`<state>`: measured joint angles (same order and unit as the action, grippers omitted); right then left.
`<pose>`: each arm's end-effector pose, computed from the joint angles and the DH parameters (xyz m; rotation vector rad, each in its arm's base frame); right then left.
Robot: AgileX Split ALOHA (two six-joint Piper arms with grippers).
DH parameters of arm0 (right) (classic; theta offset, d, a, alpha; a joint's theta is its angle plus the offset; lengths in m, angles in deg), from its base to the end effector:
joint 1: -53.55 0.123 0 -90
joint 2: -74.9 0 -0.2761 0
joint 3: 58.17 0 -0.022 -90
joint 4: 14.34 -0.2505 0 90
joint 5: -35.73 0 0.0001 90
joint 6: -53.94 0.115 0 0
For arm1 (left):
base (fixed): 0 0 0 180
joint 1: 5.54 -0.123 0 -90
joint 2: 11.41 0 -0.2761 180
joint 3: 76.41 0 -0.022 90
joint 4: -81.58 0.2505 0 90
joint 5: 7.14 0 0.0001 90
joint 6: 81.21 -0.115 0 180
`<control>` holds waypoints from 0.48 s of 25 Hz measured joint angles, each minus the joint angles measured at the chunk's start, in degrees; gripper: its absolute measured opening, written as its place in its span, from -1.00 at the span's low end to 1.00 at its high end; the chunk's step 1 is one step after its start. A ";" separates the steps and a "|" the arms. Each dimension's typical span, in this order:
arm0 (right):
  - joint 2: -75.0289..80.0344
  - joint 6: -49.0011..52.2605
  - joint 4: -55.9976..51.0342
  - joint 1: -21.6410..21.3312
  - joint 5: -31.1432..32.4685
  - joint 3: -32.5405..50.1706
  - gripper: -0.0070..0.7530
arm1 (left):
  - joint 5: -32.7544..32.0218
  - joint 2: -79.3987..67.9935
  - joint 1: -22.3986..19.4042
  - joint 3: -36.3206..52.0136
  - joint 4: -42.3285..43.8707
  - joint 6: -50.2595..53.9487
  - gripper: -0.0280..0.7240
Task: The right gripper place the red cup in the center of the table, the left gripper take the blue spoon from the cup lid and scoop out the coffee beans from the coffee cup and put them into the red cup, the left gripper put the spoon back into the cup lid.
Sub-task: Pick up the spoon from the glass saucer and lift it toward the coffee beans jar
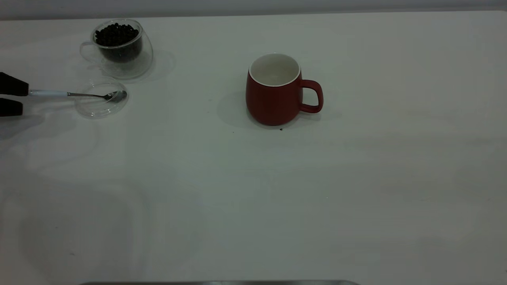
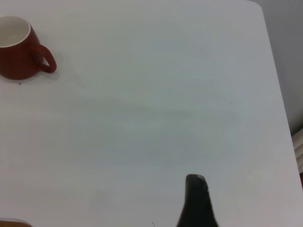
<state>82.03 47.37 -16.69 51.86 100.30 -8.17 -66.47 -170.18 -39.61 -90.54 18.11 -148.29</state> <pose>0.0224 0.0036 0.2513 -0.0936 2.1215 -0.0357 0.3960 0.1609 -0.0419 -0.2966 2.5310 -1.0758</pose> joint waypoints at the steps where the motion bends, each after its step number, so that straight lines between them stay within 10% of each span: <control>1: 0.00 0.00 0.00 0.00 0.00 0.00 0.57 | -0.10 -0.24 0.00 -0.38 -0.28 -0.07 0.59; 12: 0.00 0.00 0.00 0.00 0.00 0.00 0.57 | -1.68 -2.56 4.03 -6.20 -0.67 0.84 0.59</control>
<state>82.03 47.37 -16.69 51.86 100.30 -8.17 -68.16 -172.74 -35.58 -96.73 17.45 -147.45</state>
